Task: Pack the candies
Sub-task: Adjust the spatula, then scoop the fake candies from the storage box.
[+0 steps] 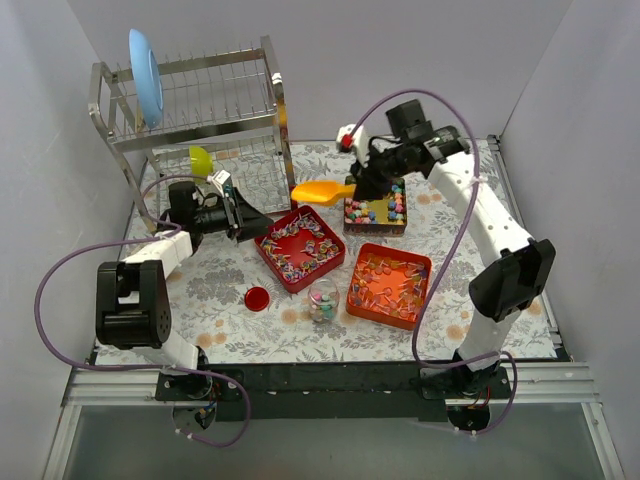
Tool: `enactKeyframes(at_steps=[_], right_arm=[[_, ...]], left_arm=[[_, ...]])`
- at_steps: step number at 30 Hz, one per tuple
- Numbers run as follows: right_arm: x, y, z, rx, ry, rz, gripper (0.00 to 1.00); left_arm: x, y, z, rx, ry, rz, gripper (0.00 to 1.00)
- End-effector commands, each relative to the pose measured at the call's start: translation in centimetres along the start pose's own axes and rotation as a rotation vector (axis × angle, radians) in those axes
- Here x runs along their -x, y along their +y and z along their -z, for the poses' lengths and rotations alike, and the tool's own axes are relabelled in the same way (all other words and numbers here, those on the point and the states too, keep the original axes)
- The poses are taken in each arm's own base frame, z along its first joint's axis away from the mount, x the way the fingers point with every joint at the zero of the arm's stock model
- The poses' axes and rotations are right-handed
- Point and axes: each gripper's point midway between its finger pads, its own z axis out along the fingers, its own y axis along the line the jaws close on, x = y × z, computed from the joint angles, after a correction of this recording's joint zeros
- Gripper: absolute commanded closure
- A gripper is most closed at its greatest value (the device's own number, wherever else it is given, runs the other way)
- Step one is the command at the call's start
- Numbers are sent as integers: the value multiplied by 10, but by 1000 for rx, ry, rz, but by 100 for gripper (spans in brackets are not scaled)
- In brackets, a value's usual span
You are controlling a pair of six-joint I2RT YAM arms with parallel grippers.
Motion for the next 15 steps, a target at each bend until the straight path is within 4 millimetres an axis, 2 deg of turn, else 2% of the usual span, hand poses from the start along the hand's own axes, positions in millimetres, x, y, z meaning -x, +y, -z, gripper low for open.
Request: enactKeyframes(at_steps=[1, 3, 6, 11, 12, 13, 15], right_arm=[[-54, -53, 58, -177, 176, -137, 99], [-92, -66, 68, -245, 336, -146, 99], [-133, -74, 76, -264, 489, -166, 99], [-164, -87, 80, -286, 636, -188, 99], [-171, -90, 76, -270, 660, -200, 99], [-166, -94, 76, -280, 653, -198, 99], [-176, -99, 77, -289, 709, -205, 99]], left_arm=[[12, 15, 13, 133, -95, -58, 37], [6, 17, 14, 134, -93, -44, 35], [4, 18, 14, 129, -97, -35, 34], [6, 17, 14, 127, -105, -49, 34], [5, 17, 14, 128, -106, -47, 34], [5, 17, 14, 127, -105, -49, 34], [3, 18, 14, 128, -104, -44, 34]])
